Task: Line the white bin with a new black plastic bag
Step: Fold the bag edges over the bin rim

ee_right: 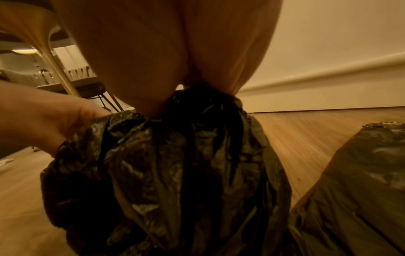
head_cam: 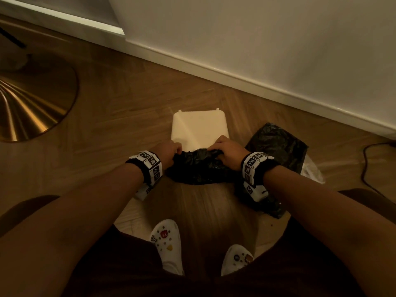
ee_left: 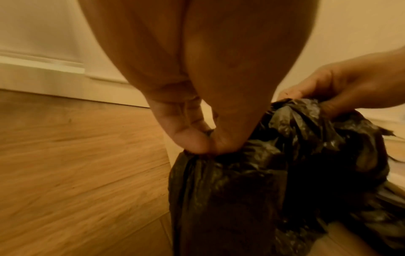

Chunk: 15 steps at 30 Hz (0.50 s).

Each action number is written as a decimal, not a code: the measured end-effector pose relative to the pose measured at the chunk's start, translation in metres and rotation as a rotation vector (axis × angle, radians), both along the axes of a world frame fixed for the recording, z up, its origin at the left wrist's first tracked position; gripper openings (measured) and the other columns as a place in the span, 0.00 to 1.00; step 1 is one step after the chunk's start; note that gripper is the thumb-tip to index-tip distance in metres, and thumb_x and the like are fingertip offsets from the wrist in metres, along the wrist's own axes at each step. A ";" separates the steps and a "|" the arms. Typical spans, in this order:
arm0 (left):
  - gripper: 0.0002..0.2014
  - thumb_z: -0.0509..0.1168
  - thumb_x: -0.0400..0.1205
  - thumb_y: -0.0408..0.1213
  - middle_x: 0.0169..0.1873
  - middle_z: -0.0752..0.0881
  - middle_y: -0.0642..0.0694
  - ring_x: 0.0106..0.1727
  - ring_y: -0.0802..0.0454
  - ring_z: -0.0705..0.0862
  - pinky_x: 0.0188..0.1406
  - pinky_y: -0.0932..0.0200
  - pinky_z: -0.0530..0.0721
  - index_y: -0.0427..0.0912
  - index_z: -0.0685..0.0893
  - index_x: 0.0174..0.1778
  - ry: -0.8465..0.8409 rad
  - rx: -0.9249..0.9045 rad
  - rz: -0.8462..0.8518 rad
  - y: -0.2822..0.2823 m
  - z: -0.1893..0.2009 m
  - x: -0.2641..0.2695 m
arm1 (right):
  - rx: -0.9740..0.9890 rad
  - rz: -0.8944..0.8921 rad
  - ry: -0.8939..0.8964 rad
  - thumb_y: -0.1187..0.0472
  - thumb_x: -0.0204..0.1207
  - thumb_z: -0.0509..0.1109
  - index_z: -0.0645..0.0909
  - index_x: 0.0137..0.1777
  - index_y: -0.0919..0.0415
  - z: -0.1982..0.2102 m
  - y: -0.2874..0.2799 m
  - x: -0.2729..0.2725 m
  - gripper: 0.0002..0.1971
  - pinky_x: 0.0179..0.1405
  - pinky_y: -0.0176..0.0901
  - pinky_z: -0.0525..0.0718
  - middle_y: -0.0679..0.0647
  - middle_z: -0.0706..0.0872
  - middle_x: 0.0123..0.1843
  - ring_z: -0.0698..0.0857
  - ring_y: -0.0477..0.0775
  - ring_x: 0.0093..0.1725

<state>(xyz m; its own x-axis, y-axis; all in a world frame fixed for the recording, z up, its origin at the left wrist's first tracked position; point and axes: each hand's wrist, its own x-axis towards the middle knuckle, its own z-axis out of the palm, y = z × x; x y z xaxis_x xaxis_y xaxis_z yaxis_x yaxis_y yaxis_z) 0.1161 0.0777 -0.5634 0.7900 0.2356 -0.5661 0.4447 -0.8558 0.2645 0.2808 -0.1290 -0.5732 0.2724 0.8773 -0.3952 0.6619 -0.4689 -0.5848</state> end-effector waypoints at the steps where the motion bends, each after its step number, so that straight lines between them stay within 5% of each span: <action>1: 0.16 0.69 0.76 0.26 0.57 0.83 0.43 0.59 0.43 0.82 0.51 0.58 0.78 0.43 0.84 0.58 -0.023 -0.025 0.053 0.001 -0.002 -0.001 | 0.003 -0.010 0.007 0.67 0.78 0.71 0.83 0.70 0.53 0.001 -0.001 0.001 0.21 0.69 0.52 0.80 0.56 0.80 0.65 0.83 0.59 0.63; 5: 0.08 0.71 0.77 0.29 0.48 0.89 0.48 0.54 0.49 0.86 0.55 0.57 0.84 0.45 0.91 0.46 -0.116 -0.136 0.214 0.008 -0.003 -0.006 | -0.021 -0.095 0.021 0.65 0.77 0.74 0.77 0.70 0.54 0.005 -0.001 0.003 0.22 0.66 0.52 0.82 0.56 0.85 0.66 0.84 0.59 0.64; 8: 0.11 0.66 0.78 0.27 0.42 0.89 0.50 0.51 0.50 0.87 0.53 0.59 0.84 0.44 0.93 0.45 -0.187 -0.191 0.406 0.001 -0.002 -0.005 | -0.004 -0.099 0.014 0.63 0.75 0.77 0.82 0.65 0.57 0.003 -0.001 0.005 0.18 0.66 0.50 0.81 0.56 0.87 0.63 0.85 0.58 0.62; 11: 0.15 0.67 0.77 0.32 0.58 0.85 0.44 0.60 0.46 0.84 0.59 0.56 0.83 0.46 0.88 0.58 -0.171 -0.232 0.350 -0.007 -0.002 -0.006 | 0.039 -0.124 -0.005 0.64 0.73 0.79 0.85 0.62 0.57 -0.001 -0.002 0.002 0.17 0.64 0.42 0.78 0.56 0.81 0.62 0.81 0.55 0.59; 13: 0.33 0.74 0.70 0.45 0.70 0.71 0.41 0.63 0.44 0.77 0.64 0.49 0.81 0.48 0.75 0.72 -0.080 -0.202 0.161 -0.012 -0.005 -0.012 | 0.079 -0.183 -0.016 0.64 0.71 0.80 0.79 0.57 0.56 -0.002 -0.003 0.001 0.17 0.57 0.42 0.78 0.54 0.76 0.60 0.79 0.54 0.55; 15: 0.46 0.79 0.62 0.47 0.72 0.63 0.40 0.61 0.45 0.74 0.61 0.46 0.84 0.47 0.66 0.75 -0.050 -0.086 0.034 -0.018 -0.010 -0.018 | 0.090 -0.191 -0.043 0.61 0.71 0.79 0.72 0.50 0.54 0.000 -0.003 -0.001 0.17 0.49 0.46 0.77 0.52 0.75 0.54 0.79 0.55 0.50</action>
